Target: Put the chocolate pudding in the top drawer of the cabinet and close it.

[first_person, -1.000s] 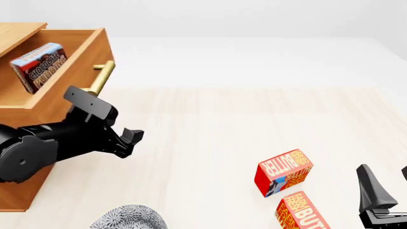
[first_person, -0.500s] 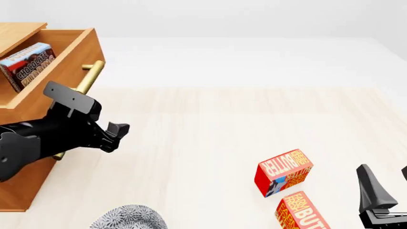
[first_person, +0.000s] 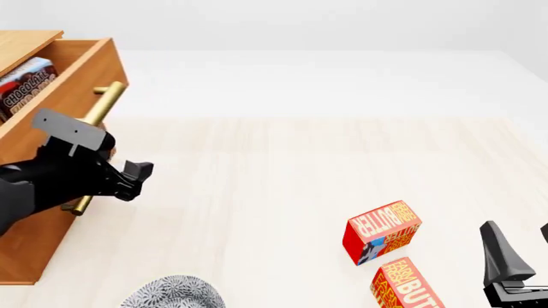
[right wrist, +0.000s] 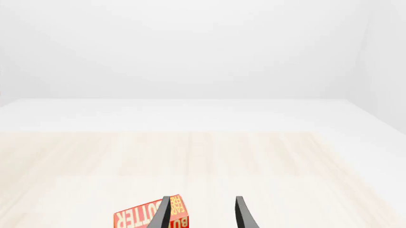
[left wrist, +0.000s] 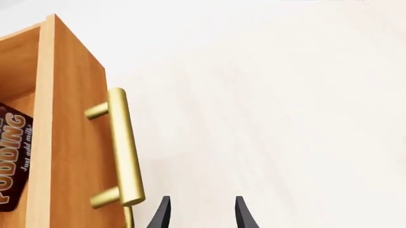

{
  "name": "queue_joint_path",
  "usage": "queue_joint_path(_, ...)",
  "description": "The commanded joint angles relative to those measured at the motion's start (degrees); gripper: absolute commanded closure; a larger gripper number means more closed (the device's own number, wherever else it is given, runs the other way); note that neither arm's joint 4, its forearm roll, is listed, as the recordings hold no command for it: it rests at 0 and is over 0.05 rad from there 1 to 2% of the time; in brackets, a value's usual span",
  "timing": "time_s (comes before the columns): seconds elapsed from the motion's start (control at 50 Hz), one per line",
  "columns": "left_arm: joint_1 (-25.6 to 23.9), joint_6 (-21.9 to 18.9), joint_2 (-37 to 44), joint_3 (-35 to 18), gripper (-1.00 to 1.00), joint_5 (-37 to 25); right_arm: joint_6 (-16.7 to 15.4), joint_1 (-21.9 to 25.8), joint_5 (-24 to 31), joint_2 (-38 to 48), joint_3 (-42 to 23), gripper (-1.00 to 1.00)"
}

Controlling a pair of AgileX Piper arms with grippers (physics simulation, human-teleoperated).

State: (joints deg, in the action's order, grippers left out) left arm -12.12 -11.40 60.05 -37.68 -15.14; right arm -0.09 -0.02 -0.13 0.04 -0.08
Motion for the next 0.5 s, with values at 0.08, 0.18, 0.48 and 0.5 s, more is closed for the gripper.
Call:
queue_joint_path(0.08, 4.85, -0.62, -0.28, 0.83, -1.00, 0.47, 0.00, 0.01, -0.05, 0.08, 0.01, -1.00)
queue_joint_path(0.18, 6.09, -1.12, -0.09, 0.21, -1.00, 0.53, 0.00, 0.01, -0.05, 0.08, 0.01, -1.00)
queue_joint_path(0.48, 11.19, -2.36, 2.40, 0.45, -1.00, 3.50, 0.00, 0.01, -0.05, 0.08, 0.01, -1.00)
queue_joint_path(0.5, 11.99, -2.85, 2.58, 0.68, -1.00, 3.91, 0.00, 0.01, -0.05, 0.08, 0.01, -1.00)
